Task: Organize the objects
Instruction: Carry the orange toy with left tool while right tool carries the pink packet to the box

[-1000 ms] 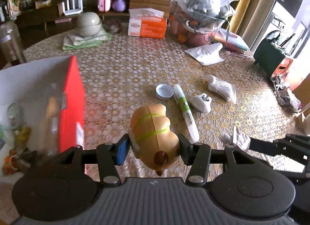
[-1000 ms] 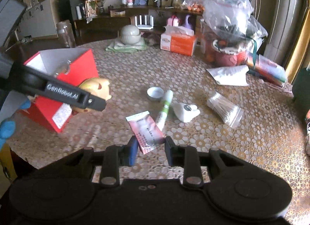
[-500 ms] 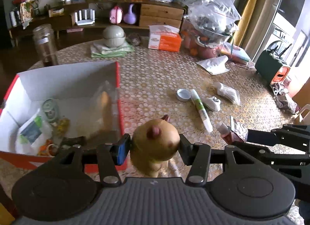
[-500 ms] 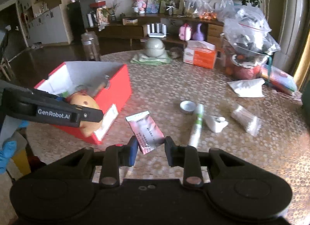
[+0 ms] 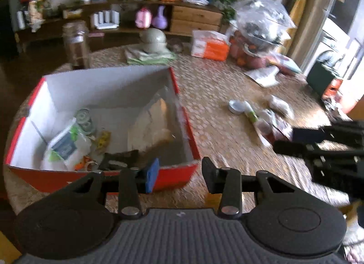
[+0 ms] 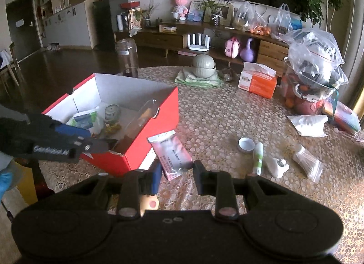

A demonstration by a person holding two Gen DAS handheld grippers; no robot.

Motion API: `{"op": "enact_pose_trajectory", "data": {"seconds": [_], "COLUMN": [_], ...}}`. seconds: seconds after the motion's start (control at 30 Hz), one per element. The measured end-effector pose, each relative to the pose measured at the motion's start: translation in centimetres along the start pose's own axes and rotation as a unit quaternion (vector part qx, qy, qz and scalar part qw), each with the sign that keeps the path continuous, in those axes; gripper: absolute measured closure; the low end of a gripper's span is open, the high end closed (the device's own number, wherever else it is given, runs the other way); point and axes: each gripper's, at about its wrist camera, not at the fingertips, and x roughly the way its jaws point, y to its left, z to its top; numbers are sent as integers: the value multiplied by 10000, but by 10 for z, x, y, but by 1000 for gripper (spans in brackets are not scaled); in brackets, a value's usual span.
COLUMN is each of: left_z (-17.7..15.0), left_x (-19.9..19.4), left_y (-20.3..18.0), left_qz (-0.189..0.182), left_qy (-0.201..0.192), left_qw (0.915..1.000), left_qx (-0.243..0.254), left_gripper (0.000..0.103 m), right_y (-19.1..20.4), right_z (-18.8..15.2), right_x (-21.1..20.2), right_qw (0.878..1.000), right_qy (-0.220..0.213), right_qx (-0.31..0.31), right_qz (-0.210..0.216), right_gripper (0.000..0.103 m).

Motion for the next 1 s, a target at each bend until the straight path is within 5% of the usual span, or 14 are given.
{"op": "enact_pose_trajectory", "data": {"seconds": [0.1, 0.3, 0.4, 0.8, 0.87, 0.9, 1.0], "left_z": [-8, -27, -36, -45, -47, -48, -51], "left_x": [6, 32, 55, 124, 126, 127, 125], "left_y": [-8, -38, -56, -81, -83, -83, -80], "left_qz": [-188, -486, -553, 330, 426, 460, 498], "left_qy": [115, 376, 723, 1080, 1073, 1101, 1009], "left_qw": [9997, 9976, 9955, 9936, 9933, 9928, 9936], "left_qx": [144, 313, 280, 46, 56, 70, 65], "left_gripper": [32, 22, 22, 22, 32, 49, 53], "right_y": [-2, -14, -20, -47, -50, -52, -55], "right_z": [0, -6, -9, -22, -24, -24, -24], "right_x": [-1, -1, -2, -5, -5, -4, -4], "right_qw": [10000, 9999, 9998, 9995, 9994, 9993, 9992], "right_qy": [5, 19, 39, 77, 94, 102, 124], "right_qx": [-43, 63, 104, 242, 267, 272, 274], "right_qz": [-54, -119, -134, -211, -223, -237, -282], "right_gripper": [74, 74, 74, 74, 74, 74, 74]}}
